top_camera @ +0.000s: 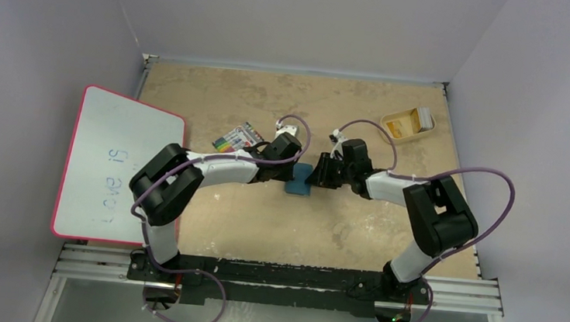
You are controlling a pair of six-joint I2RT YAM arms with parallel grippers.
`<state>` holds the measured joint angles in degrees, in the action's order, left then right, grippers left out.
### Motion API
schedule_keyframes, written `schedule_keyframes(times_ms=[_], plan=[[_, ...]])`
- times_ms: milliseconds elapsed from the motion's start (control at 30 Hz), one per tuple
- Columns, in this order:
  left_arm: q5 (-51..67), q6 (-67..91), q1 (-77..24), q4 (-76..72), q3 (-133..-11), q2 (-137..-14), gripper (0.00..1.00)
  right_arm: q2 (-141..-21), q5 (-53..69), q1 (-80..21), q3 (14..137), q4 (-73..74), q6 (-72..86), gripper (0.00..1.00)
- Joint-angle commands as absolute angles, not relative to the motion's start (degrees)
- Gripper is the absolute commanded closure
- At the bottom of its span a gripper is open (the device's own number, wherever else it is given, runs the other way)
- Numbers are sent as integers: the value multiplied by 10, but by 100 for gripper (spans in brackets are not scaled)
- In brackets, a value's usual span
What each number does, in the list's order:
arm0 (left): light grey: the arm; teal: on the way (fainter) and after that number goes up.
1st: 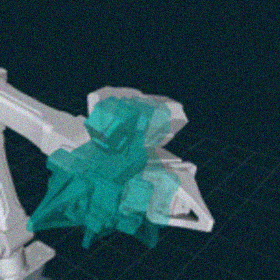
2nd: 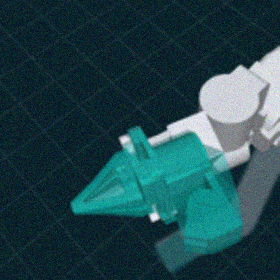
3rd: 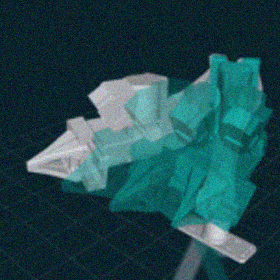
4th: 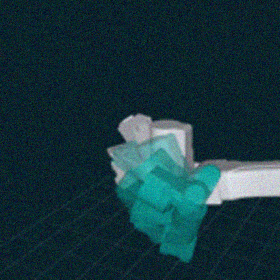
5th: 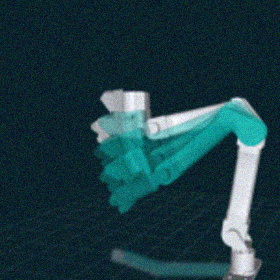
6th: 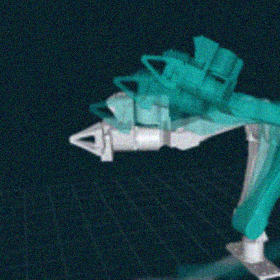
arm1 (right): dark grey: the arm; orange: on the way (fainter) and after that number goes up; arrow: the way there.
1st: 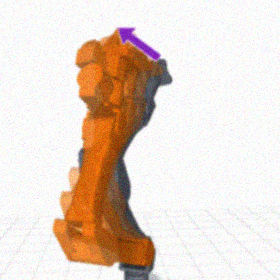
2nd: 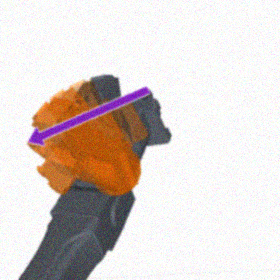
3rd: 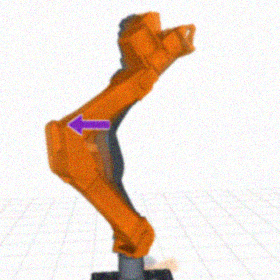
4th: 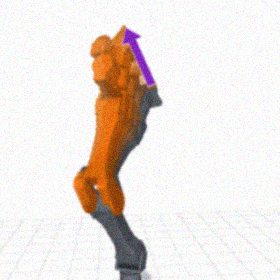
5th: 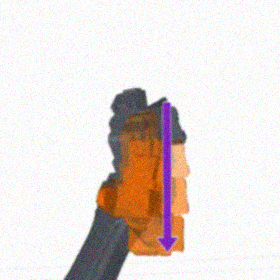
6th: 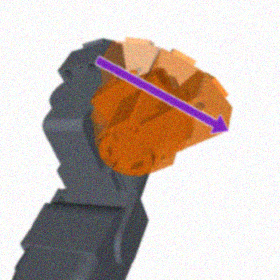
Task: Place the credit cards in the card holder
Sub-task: Close the card holder at the center of the board.
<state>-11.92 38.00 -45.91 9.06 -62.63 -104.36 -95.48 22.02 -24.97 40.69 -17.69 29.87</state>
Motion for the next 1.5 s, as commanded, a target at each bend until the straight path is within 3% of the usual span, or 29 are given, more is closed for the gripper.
schedule_keyframes(times_ms=[0,267,1000,1300,1467], plan=[[-111,385,-461,69,-640,-1055,100,-920,210,-252,412,-140,292,68],[-111,385,-461,70,-641,-1054,100,-901,210,-252,419,-164,304,64],[-105,387,-462,66,-640,-1064,100,-1006,276,-266,487,-217,341,71],[-107,387,-462,65,-639,-1061,100,-1023,267,-275,494,-208,339,76],[-105,388,-462,64,-641,-1062,100,-1023,253,-278,498,-195,333,86]])
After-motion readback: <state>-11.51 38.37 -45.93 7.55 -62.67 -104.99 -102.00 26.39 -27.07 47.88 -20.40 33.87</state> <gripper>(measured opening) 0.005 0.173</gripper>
